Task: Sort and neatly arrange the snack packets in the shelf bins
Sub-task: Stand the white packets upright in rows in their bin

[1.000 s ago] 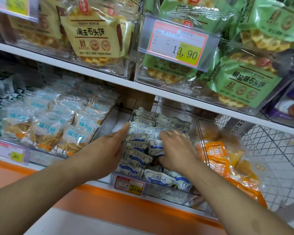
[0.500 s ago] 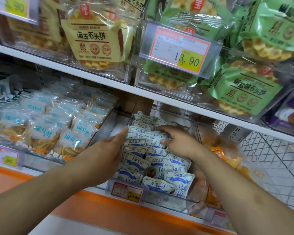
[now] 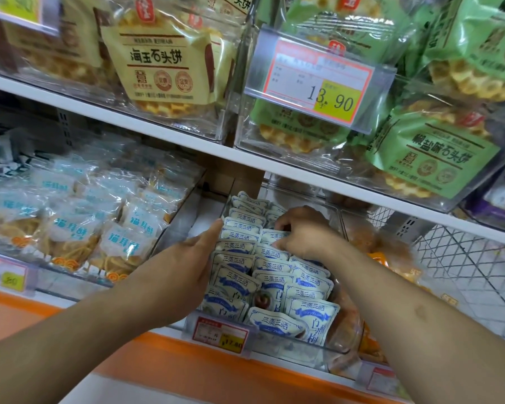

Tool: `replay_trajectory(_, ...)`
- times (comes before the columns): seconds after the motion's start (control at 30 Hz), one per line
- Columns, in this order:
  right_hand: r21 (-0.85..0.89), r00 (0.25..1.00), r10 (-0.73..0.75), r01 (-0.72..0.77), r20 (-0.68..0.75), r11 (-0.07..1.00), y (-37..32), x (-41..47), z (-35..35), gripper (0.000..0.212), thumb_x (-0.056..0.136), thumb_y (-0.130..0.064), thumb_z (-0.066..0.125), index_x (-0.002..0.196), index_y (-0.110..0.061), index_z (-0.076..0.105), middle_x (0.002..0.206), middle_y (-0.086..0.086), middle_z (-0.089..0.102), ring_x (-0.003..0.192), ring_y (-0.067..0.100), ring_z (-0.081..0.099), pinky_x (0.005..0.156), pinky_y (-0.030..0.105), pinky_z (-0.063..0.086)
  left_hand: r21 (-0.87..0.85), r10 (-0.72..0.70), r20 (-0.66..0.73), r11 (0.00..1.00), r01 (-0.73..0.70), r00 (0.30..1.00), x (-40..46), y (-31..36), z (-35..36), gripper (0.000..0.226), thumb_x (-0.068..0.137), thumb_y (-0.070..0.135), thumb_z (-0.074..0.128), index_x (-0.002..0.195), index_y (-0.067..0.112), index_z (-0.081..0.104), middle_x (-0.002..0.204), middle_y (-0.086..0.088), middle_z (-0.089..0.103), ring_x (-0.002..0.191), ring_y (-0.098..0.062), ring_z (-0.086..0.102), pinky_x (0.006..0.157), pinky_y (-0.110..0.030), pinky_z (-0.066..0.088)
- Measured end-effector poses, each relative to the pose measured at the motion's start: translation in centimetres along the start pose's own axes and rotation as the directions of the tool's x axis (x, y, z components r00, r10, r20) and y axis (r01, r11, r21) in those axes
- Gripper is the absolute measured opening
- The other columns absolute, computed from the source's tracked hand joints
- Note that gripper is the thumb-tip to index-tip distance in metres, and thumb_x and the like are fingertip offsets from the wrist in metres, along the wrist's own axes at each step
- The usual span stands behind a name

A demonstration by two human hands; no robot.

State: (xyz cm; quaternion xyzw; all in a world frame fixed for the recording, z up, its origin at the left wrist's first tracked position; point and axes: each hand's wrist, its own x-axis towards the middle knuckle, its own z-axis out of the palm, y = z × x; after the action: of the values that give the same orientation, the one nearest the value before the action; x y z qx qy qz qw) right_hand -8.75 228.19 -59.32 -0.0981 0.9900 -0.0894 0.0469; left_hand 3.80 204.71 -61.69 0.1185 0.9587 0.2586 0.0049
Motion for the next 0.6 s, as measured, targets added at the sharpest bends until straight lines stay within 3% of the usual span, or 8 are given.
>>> replay_trajectory(0.07,-0.029,1.0,0.002,-0.003,-0.02,1.0,0.0,0.2,0.0,0.015,0.082,-0.031,0.089,0.082,-0.024,0.076,0.089,-0.013,0.072,0.086,0.017,0.069,0.079,0.03,0.058,0.001,-0.007,0.003,1.0,0.007,1.0,0.0,0.0,0.0,0.075,0.107,0.021,0.041,0.16,0.031,-0.01,0.129,0.004,0.055,0.075,-0.003,0.049,0.064,-0.015,0.041)
replay_trajectory(0.13,-0.048,0.998,0.0,-0.003,-0.059,0.999,0.0,0.2,0.3,0.036,0.082,-0.032,0.089,0.061,-0.016,0.065,0.058,-0.011,0.059,0.064,0.017,0.062,0.06,0.027,0.051,-0.009,-0.012,0.003,1.0,0.012,1.0,0.0,0.0,0.0,0.075,0.107,0.021,0.041,0.16,0.032,-0.011,0.128,0.005,0.055,0.072,0.0,0.047,0.06,-0.015,0.038)
replay_trajectory(0.17,-0.062,0.995,0.009,-0.015,-0.095,0.998,0.1,0.2,0.4,0.038,0.082,-0.034,0.089,0.061,-0.012,0.066,0.055,-0.009,0.059,0.061,0.017,0.062,0.058,0.028,0.052,-0.014,-0.013,0.003,1.0,0.013,1.0,0.0,0.0,0.0,0.075,0.107,0.022,0.041,0.16,0.032,-0.011,0.131,0.004,0.056,0.072,0.001,0.047,0.061,-0.015,0.038)
replay_trajectory(0.3,-0.018,0.97,0.037,-0.043,-0.242,0.999,0.2,-0.1,0.6,0.024,0.084,-0.037,0.085,0.08,-0.014,0.078,0.085,0.002,0.076,0.082,0.023,0.071,0.08,0.038,0.062,-0.015,-0.007,0.0,1.0,0.007,1.0,0.0,-0.2,0.2,0.076,0.107,0.022,0.041,0.16,0.032,-0.012,0.138,0.001,0.056,0.077,-0.004,0.051,0.072,-0.018,0.042)
replay_trajectory(0.43,0.013,0.984,0.065,-0.064,-0.163,0.998,0.6,0.0,0.9,0.027,0.08,-0.041,0.088,0.077,-0.016,0.076,0.077,-0.003,0.074,0.074,0.019,0.07,0.073,0.034,0.062,0.008,0.011,-0.024,1.0,-0.011,1.0,0.1,-0.5,0.3,0.077,0.105,0.021,0.041,0.161,0.032,-0.011,0.141,-0.001,0.056,0.1,-0.013,0.062,0.087,-0.035,0.055)
replay_trajectory(0.53,0.069,0.996,0.023,-0.017,-0.087,0.997,1.2,0.0,1.1,0.023,0.085,-0.034,0.086,0.079,-0.014,0.076,0.07,-0.005,0.072,0.061,0.01,0.063,0.064,0.028,0.057,0.015,0.017,-0.028,1.0,-0.017,0.999,0.1,-0.5,0.4,0.077,0.105,0.022,0.042,0.16,0.032,-0.011,0.139,-0.001,0.057,0.095,-0.011,0.061,0.085,-0.033,0.055)
replay_trajectory(0.57,0.134,0.996,0.01,0.002,-0.084,0.991,1.4,-0.1,0.7,0.009,0.089,-0.027,0.083,0.091,-0.019,0.08,0.082,-0.007,0.075,0.07,0.008,0.068,0.071,0.027,0.058,0.015,0.018,-0.027,1.0,-0.018,0.999,0.1,-0.4,0.4,0.077,0.105,0.022,0.042,0.16,0.032,-0.011,0.138,-0.001,0.057,0.091,-0.008,0.059,0.082,-0.031,0.054)
replay_trajectory(0.6,0.178,0.996,0.007,0.009,-0.092,0.984,1.8,-0.2,0.3,0.015,0.092,-0.019,0.079,0.106,-0.024,0.08,0.096,-0.008,0.076,0.084,0.007,0.07,0.08,0.025,0.058,0.014,0.015,-0.025,1.0,-0.014,1.0,0.1,-0.4,0.3,0.077,0.106,0.022,0.041,0.161,0.031,-0.012,0.136,-0.001,0.058,0.084,-0.006,0.056,0.078,-0.028,0.051)
